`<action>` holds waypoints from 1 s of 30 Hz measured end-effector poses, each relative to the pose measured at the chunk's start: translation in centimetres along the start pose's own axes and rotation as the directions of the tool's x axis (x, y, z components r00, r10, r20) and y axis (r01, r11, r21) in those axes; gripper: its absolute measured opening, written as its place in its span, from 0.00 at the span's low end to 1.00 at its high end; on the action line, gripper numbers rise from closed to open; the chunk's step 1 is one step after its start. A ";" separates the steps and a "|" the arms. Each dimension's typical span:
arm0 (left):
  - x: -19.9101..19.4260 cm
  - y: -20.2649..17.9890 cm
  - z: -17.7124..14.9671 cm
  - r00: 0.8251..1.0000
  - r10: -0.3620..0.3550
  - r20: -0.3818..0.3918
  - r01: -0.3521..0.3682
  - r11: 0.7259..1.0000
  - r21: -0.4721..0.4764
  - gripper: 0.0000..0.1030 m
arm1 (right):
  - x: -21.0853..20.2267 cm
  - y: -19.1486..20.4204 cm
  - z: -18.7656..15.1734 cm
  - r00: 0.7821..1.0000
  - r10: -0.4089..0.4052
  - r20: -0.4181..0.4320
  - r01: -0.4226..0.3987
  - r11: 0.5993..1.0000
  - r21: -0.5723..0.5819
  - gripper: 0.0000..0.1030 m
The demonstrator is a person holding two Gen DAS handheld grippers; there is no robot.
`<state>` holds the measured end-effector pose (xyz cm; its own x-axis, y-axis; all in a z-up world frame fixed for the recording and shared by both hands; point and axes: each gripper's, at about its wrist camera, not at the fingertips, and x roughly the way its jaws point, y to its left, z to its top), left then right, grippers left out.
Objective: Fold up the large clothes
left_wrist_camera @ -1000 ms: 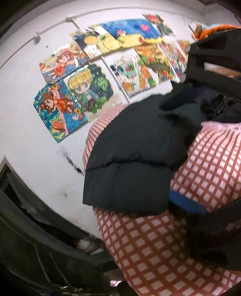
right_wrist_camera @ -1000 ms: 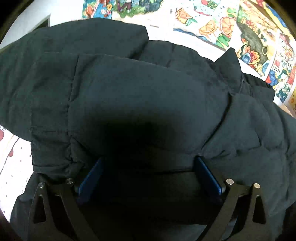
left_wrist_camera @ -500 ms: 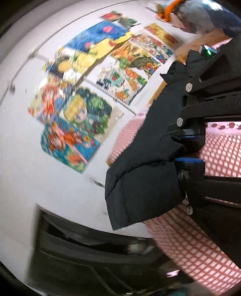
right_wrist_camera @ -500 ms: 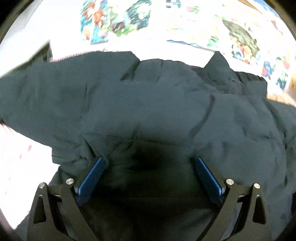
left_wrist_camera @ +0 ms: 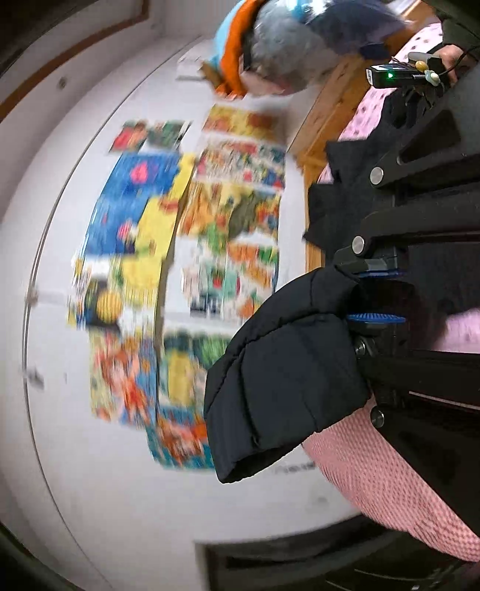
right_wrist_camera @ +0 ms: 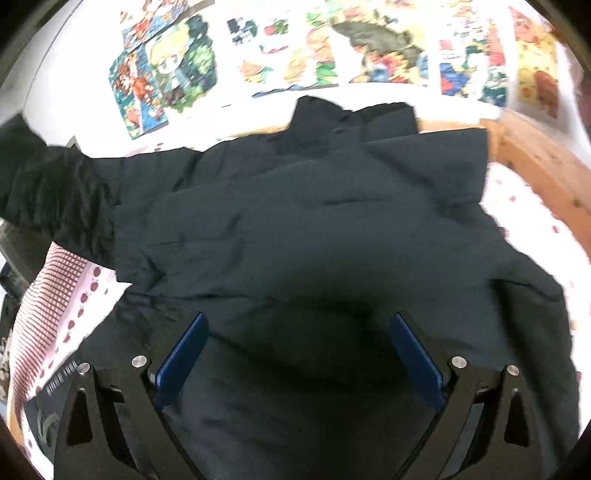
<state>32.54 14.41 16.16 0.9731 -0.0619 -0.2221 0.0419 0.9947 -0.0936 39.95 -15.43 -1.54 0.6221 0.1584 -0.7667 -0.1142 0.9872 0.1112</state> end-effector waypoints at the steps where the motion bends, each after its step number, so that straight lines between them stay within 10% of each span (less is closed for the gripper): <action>1: 0.5 -1.7 0.2 1.000 -0.020 -0.007 0.020 1.000 0.022 0.13 | -0.6 -0.8 -0.2 1.000 -0.010 0.009 0.010 1.000 -0.003 0.94; 9: 4.2 -13.5 -1.3 0.974 -0.198 -0.115 0.213 0.967 0.141 0.12 | -5.3 -6.2 -1.5 0.987 -0.116 0.111 0.121 0.992 -0.031 0.94; 19: 9.7 -23.7 -10.0 0.865 -0.341 -0.369 0.431 0.881 0.195 0.11 | -6.5 -15.7 -3.3 0.988 -0.085 0.130 0.052 0.970 0.239 0.94; 30: 15.2 -24.8 -17.5 0.729 -0.352 -0.587 0.481 0.874 0.074 0.11 | -2.5 -17.4 -4.5 0.991 0.024 0.134 -0.070 0.934 0.350 0.94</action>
<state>42.27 -12.62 -1.92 0.5619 -0.4429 -0.6986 0.5214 0.8453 -0.1165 36.88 -33.10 -4.46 0.7173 0.1834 -0.6722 0.1206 0.9175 0.3791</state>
